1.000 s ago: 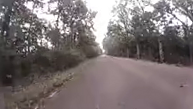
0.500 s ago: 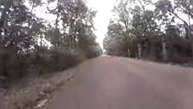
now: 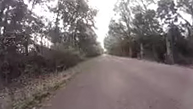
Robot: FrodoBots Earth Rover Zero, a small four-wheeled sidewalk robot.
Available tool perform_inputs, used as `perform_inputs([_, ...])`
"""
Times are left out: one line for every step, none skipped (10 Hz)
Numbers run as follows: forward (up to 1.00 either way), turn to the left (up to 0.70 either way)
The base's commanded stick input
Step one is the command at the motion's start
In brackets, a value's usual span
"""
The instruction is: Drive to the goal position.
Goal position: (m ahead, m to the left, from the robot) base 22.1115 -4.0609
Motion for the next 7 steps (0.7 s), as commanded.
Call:
perform_inputs([0.70, 0.00])
perform_inputs([0.70, 0.00])
perform_inputs([0.70, 0.00])
perform_inputs([0.70, 0.00])
perform_inputs([0.70, 0.00])
perform_inputs([0.70, 0.00])
perform_inputs([0.70, 0.00])
